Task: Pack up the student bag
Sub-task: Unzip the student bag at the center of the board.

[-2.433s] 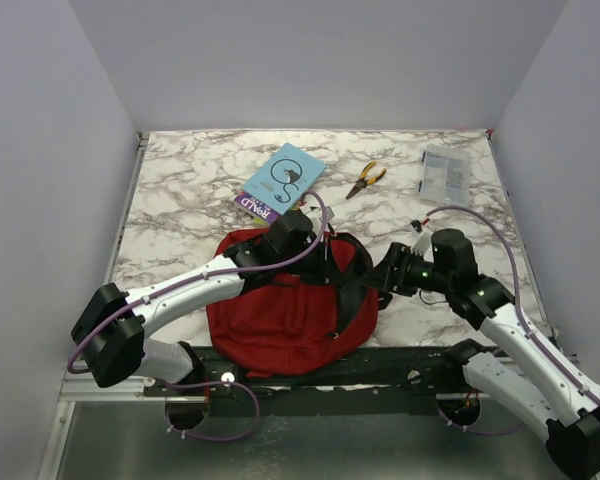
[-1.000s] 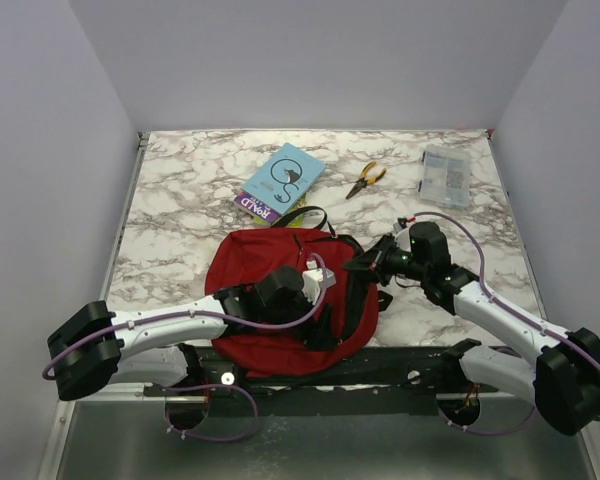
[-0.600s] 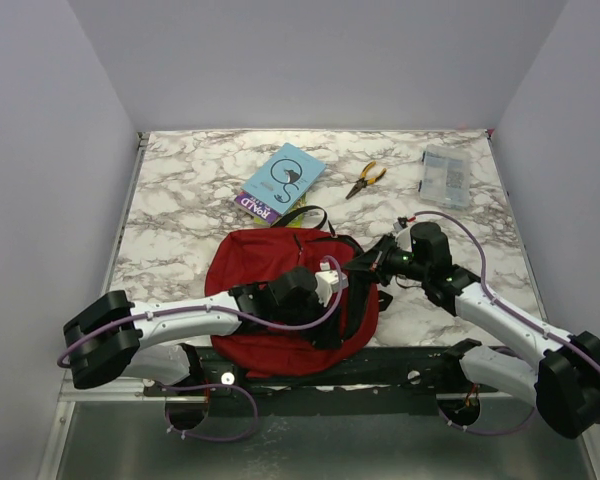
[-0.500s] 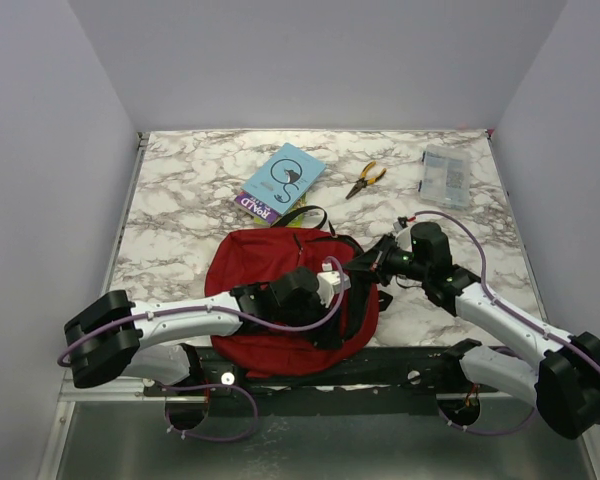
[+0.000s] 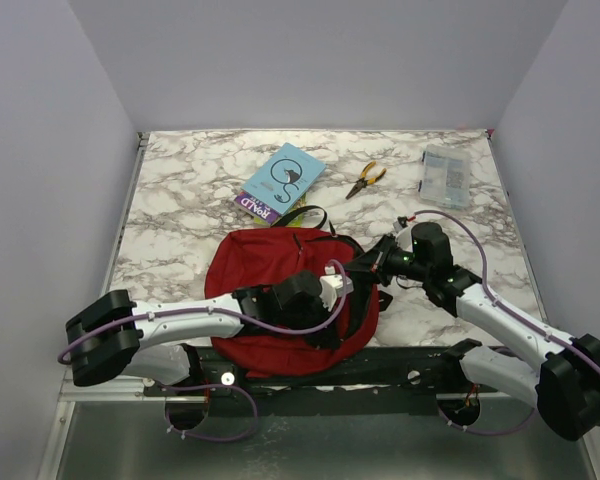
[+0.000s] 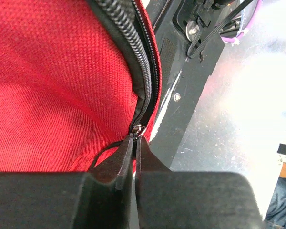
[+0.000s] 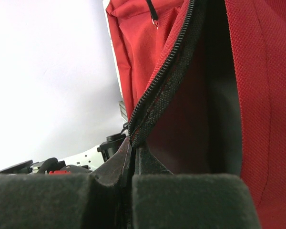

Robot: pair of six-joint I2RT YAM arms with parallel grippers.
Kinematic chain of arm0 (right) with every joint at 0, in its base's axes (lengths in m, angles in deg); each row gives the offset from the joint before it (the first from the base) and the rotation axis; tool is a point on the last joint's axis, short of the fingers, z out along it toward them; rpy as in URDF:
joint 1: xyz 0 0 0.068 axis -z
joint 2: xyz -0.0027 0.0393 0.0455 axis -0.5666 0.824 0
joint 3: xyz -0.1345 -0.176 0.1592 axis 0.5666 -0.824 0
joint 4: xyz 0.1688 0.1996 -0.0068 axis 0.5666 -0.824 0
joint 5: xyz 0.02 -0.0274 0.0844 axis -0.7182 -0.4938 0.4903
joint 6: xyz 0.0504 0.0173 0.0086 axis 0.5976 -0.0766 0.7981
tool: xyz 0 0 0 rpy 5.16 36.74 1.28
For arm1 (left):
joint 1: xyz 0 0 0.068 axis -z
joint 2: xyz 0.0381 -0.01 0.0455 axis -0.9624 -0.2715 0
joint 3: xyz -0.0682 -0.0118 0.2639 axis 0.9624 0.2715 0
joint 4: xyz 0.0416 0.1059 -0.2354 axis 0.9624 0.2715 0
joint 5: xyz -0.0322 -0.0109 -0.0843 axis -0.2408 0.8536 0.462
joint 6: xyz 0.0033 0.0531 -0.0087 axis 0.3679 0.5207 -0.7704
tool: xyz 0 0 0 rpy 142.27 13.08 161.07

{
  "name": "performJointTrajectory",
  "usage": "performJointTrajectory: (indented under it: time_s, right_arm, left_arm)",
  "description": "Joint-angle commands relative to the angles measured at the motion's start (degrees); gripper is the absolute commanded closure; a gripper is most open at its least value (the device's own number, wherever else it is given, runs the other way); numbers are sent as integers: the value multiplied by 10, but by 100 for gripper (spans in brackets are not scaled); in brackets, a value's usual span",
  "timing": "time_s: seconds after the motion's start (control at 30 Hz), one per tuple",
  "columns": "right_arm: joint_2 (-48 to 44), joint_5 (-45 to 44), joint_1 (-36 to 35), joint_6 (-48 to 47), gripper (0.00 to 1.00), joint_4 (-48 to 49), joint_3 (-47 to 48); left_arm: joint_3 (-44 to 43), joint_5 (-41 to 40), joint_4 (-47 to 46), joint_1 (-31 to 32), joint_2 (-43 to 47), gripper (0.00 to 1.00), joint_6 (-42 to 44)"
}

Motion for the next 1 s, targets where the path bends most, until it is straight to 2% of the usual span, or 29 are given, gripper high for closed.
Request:
performJointTrajectory:
  time_s: [0.0, 0.23, 0.57, 0.67, 0.8, 0.97]
  right_arm:
    - [-4, -12, -1, -13, 99, 1, 11]
    - [2, -19, 20, -35, 99, -23, 17]
    - [13, 4, 72, -79, 100, -64, 43]
    - [6, -2, 80, -90, 99, -81, 52]
    - [7, 5, 94, -96, 99, -83, 60]
    - [9, 13, 110, -102, 99, -82, 61]
  left_arm:
    - [18, -29, 26, 5, 23, 100, -20]
    - [60, -62, 91, 5, 47, 100, -71]
    - [105, -39, 96, 7, 116, 100, -109]
    - [112, -69, 129, 7, 128, 100, -149]
    - [103, -91, 177, 7, 92, 100, -194]
    - [96, -83, 182, 10, 14, 100, -218]
